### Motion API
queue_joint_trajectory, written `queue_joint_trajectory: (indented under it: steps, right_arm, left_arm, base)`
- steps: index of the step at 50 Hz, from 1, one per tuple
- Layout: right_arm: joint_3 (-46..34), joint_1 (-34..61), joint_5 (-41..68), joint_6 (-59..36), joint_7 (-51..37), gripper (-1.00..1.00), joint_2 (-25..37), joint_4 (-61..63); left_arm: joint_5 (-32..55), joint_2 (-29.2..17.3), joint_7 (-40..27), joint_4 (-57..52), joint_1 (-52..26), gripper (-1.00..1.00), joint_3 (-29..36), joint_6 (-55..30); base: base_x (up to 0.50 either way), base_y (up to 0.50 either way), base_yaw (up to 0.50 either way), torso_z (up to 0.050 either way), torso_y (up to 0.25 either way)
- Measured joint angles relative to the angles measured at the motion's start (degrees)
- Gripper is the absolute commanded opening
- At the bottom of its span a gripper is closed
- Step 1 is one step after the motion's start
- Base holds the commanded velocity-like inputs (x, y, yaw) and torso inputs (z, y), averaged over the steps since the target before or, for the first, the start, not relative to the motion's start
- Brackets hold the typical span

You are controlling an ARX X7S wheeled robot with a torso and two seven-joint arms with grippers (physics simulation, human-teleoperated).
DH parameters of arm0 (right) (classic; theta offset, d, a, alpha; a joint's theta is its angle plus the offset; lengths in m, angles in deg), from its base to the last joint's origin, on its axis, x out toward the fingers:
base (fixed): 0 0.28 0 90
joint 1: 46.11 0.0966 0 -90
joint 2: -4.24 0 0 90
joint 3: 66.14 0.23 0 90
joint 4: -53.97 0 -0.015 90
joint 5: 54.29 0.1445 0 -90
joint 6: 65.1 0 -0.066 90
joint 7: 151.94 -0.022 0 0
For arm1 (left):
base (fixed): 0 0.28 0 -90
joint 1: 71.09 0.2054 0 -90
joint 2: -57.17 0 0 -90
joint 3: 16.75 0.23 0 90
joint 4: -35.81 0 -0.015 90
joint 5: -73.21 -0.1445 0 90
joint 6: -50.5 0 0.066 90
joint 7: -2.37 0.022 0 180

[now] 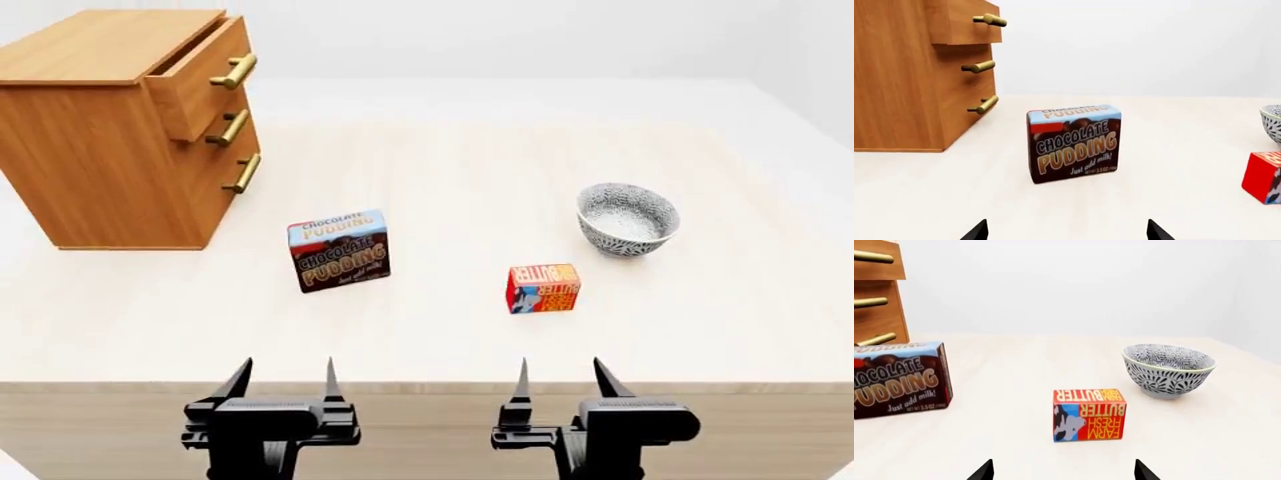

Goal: Put the butter at the back in the top drawer of the cabinet and close it.

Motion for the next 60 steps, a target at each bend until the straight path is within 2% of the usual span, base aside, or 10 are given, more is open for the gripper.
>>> queue_joint_trajectory:
  steps: [5, 10, 22, 43, 49, 60]
  right_arm:
    - [-0.3, -0.1, 0.4, 0.4, -0.3, 1.0, 0.3, 0.0]
    - [-0.8, -0.2, 0.6, 0.8, -0.6, 1.0, 0.7, 0.1]
    - [-1.9, -0.4, 0.7, 1.3, -1.1, 1.0, 1.6, 0.4]
    - [-2.7, -0.5, 1.9, 1.8, -2.4, 1.0, 2.4, 1.5]
    - [-2.9, -1.2, 1.8, -1.0, -3.5, 1.0, 3.0, 7.5]
    - [-4.1, -3.4, 1.1, -10.3, -5.6, 1.0, 4.7, 25.5]
  left_arm:
    - [0.2, -0.3, -0.4, 0.1, 0.0, 1.0, 0.4, 0.1]
    - [0.5, -0.6, -0.8, 0.1, -0.1, 1.0, 0.7, 0.2]
    - [1.0, -1.2, -1.6, 0.3, -0.1, 1.0, 1.5, 0.7]
    - [1.6, -2.2, -3.2, -0.4, -0.1, 1.0, 2.6, 0.6]
    - [0.7, -3.0, -4.5, -5.7, 0.7, 1.0, 3.0, -2.3]
    - [-0.8, -5.5, -6.9, -24.2, 3.6, 1.0, 3.3, -11.5]
  base:
    - [0.0, 0.0, 0.0, 0.05, 0.0]
    - [0.0, 0.02, 0.0, 0.0, 0.0]
    - [0.0, 0.47, 0.0, 0.0, 0.0]
    - [0.0, 0.0, 0.0, 0.0, 0.0]
    - [0.0, 0.0, 0.0, 0.0, 0.0]
    - [0.0, 0.0, 0.0, 0.0, 0.0]
